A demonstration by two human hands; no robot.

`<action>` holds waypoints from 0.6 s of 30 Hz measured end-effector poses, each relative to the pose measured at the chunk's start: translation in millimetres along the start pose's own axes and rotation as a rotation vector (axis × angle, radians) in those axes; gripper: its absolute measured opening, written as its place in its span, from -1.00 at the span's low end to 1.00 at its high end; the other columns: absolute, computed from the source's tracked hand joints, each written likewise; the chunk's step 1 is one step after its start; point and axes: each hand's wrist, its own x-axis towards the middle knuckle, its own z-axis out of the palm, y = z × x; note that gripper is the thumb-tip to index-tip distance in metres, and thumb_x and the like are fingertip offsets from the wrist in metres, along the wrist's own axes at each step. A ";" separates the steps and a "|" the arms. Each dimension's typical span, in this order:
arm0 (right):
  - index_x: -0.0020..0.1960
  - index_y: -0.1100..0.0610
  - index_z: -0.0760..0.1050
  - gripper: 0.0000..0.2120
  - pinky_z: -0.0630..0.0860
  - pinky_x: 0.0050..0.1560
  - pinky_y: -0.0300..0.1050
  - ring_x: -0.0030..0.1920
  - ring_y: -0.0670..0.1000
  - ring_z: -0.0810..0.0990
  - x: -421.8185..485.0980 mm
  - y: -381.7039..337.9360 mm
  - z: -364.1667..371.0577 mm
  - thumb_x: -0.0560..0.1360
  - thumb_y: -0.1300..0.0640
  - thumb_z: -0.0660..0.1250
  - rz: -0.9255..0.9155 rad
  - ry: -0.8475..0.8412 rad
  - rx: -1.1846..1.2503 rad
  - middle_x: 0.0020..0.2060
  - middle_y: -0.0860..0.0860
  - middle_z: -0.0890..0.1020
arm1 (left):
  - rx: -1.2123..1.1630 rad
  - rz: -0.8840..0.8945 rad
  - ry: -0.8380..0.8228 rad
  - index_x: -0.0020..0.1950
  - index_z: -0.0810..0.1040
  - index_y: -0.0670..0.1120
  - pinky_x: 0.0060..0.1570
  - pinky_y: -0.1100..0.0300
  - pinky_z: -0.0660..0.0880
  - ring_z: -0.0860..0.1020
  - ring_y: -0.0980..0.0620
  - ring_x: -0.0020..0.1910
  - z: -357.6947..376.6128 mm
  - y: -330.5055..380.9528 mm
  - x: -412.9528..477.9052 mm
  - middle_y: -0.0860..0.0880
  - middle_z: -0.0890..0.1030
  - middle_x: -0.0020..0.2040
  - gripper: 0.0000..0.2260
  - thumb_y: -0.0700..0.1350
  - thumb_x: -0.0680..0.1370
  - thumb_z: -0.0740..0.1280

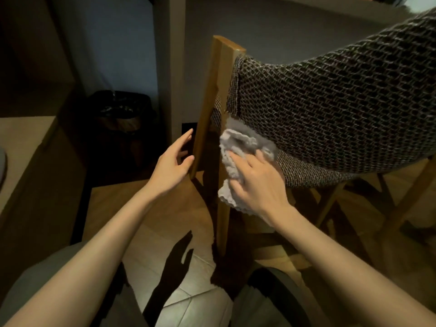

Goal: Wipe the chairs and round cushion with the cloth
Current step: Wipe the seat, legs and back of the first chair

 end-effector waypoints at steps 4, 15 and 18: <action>0.52 0.15 0.18 -0.39 0.12 0.44 -0.11 0.43 0.14 0.28 7.9 -13.5 27.0 0.54 0.05 0.30 0.301 0.153 0.253 0.42 0.14 0.38 | 0.023 0.004 -0.059 0.52 0.18 0.12 0.06 0.64 0.21 0.20 0.42 0.24 7.3 -2.8 5.9 0.24 0.26 0.36 -0.48 -0.17 0.61 0.25; 0.48 0.13 0.28 -0.36 0.43 0.26 0.04 0.29 0.19 0.46 62.3 -44.6 102.4 0.48 -0.02 0.39 0.639 0.341 0.220 0.33 0.12 0.50 | 0.029 -0.089 0.149 0.42 0.38 0.05 0.23 0.41 0.27 0.32 0.29 0.29 10.0 -27.5 4.1 0.12 0.44 0.35 -0.59 -0.27 0.61 0.18; 0.34 0.11 0.50 -0.39 0.58 0.03 -0.01 0.06 0.18 0.63 54.9 -47.6 114.8 0.32 0.10 0.56 0.563 0.571 0.151 0.02 0.12 0.67 | 0.081 -0.092 0.045 0.35 0.47 0.03 0.10 0.55 0.27 0.37 0.28 0.24 20.5 -40.7 1.6 0.16 0.48 0.25 -0.65 -0.27 0.61 0.19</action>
